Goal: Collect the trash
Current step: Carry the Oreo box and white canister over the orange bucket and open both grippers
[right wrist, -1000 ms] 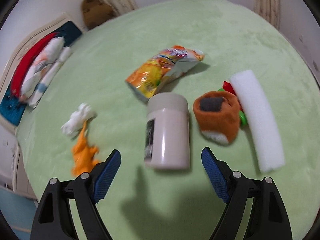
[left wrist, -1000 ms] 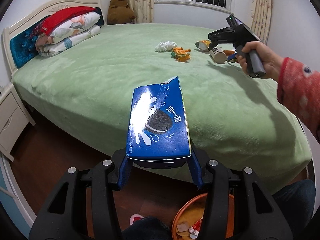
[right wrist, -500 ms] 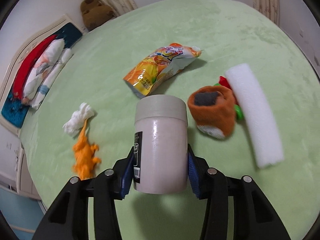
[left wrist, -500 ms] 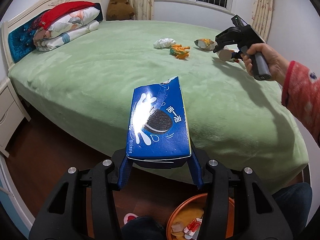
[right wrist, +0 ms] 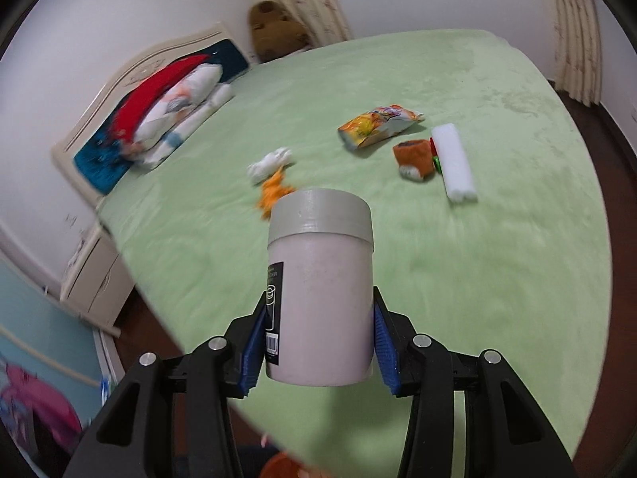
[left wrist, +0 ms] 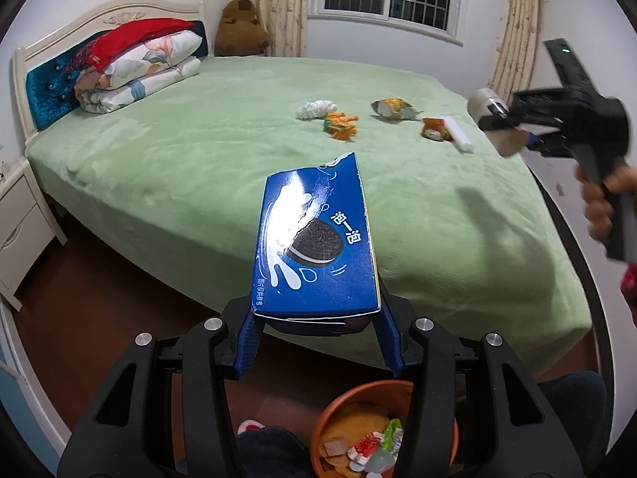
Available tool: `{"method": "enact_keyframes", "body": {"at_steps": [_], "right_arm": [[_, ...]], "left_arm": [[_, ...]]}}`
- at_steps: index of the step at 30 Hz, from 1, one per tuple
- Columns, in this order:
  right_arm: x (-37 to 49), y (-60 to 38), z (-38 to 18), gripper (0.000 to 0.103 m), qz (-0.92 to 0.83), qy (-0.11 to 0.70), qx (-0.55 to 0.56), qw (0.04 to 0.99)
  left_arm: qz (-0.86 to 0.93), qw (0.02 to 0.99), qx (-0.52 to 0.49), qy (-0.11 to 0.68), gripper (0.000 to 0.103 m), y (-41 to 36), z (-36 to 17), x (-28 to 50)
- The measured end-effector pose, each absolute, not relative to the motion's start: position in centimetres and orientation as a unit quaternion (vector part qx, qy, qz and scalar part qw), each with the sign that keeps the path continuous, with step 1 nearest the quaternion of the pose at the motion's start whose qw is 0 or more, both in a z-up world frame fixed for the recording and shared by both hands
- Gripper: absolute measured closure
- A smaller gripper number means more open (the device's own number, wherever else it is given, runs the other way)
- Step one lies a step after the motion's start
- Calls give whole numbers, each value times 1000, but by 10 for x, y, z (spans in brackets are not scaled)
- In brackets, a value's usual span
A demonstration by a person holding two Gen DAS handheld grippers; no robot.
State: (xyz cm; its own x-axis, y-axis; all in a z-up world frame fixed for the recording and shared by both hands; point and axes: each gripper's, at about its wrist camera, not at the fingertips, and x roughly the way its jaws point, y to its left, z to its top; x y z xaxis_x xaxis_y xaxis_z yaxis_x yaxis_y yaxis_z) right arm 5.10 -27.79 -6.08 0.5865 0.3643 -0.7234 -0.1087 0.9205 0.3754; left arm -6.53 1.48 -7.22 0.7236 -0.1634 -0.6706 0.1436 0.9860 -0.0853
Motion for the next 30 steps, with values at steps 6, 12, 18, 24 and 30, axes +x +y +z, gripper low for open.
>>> {"method": "enact_keyframes", "body": {"at_steps": [6, 12, 18, 24, 30], "right_arm": [[-29, -274, -51, 57, 174, 419, 113, 884], [-96, -269, -66, 57, 205, 426, 115, 874], [-139, -249, -107, 57, 220, 462, 94, 854], [-162, -228, -200, 57, 211, 558, 95, 797], [-162, -227, -261, 57, 187, 614, 130, 756]], "left_arm": [[-102, 923, -8, 371, 55, 0, -72, -86], [-132, 906, 3, 402, 55, -12, -87, -102], [-165, 873, 35, 458, 55, -28, -127, -124], [-175, 818, 46, 546, 55, -46, -197, -145], [-168, 777, 73, 602, 55, -60, -252, -157]]}}
